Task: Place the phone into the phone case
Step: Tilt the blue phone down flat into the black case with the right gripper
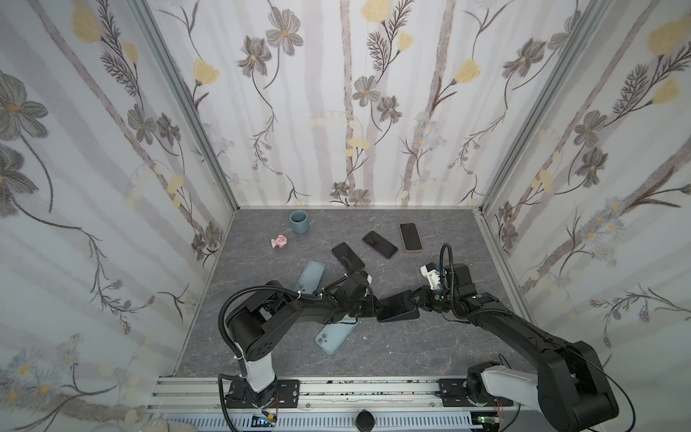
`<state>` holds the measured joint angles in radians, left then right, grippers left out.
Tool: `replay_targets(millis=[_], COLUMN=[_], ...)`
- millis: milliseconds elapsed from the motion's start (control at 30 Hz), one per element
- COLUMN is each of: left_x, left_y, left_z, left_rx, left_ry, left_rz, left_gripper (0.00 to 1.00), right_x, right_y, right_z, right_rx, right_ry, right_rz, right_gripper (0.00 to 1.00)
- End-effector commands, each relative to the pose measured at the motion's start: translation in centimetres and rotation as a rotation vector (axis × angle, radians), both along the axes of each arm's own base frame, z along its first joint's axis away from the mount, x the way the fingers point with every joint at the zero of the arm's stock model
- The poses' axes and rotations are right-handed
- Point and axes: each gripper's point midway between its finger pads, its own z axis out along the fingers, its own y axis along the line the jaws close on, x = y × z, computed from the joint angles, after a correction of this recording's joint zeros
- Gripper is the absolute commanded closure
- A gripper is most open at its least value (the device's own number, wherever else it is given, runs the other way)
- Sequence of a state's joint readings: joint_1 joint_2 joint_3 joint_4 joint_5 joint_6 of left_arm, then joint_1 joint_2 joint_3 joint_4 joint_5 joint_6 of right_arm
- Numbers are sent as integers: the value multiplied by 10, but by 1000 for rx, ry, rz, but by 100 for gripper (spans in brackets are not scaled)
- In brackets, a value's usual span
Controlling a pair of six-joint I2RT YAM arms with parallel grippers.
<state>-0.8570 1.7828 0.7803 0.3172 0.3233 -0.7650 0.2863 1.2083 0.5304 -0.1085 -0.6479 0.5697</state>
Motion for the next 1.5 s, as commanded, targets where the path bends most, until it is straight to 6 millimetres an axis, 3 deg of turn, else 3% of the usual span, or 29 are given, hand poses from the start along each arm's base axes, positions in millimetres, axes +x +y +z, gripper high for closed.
replay_targets(millis=[0, 500, 967, 1333, 1467], left_x=[-3, -6, -8, -6, -6], left_y=[-7, 4, 18, 18, 19], left_z=[3, -8, -21, -15, -12], left_rx=[-41, 1, 79, 76, 78], left_ry=[12, 22, 18, 3, -7], left_rz=[-12, 7, 23, 24, 20], left_gripper=[64, 64, 65, 65, 65], right_x=[-5, -22, -16, -12, -12], right_y=[0, -30, -41, -45, -50], right_z=[-10, -66, -62, -48, -41], right_rx=[7, -72, -159, -195, -222], right_ry=[25, 118, 107, 89, 80], right_rz=[2, -66, -84, -92, -100], right_gripper=[100, 100, 76, 56, 54])
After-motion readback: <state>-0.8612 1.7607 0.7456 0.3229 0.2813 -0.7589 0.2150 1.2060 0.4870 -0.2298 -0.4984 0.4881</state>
